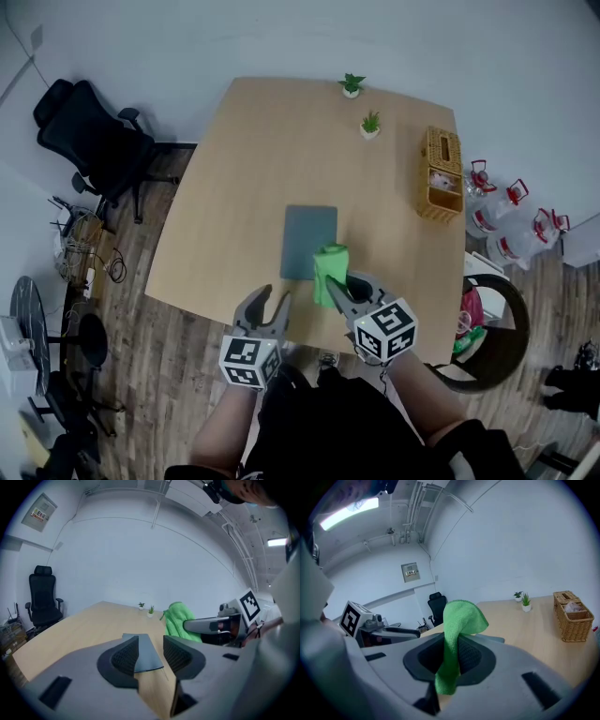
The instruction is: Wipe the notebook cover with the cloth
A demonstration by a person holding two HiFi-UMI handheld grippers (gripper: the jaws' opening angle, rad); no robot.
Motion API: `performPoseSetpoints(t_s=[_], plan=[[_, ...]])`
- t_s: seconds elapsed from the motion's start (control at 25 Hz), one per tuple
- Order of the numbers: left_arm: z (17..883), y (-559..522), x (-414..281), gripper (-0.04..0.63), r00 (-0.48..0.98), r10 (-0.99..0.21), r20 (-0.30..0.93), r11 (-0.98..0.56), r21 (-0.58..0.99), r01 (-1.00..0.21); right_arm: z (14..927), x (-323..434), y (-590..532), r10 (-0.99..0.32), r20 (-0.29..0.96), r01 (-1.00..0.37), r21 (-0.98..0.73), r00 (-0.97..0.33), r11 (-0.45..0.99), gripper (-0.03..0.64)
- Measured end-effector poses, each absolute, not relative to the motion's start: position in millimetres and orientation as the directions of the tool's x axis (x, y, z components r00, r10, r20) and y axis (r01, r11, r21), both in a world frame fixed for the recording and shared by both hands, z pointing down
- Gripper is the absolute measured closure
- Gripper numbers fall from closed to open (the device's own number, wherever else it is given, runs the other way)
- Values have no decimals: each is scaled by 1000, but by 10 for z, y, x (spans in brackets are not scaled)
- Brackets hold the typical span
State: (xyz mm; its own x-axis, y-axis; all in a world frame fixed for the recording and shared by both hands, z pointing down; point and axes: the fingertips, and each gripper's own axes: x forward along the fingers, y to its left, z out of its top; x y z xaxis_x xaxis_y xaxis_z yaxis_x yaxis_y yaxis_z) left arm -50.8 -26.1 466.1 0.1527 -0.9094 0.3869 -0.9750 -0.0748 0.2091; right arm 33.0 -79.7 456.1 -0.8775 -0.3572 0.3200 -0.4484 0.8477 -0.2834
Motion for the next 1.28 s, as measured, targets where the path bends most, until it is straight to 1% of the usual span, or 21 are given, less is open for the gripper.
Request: performPoseSetpoints(t_s=[0.24,0.52,0.84,1.28], plan=[[4821,-450,-624,451,184,-891,414,-95,227,-969,4651,200,-891,-375,344,-476,-280,-861,834,560],[5144,-680,-803,451,281,-835,472,-175,255,-951,4794,15,-1008,-434,393,-556,-283,-811,782,560],[5583,-872,-953,453,385,-742,548,-257,298,-919,5002,-240,-1098,-472,452,-623,-285,-757,728,560],[6145,-975,-1064,463,476,-604,640,-311,360,-879,5461,-571,-1153,-463,531,-671,-307,-709,675,560]])
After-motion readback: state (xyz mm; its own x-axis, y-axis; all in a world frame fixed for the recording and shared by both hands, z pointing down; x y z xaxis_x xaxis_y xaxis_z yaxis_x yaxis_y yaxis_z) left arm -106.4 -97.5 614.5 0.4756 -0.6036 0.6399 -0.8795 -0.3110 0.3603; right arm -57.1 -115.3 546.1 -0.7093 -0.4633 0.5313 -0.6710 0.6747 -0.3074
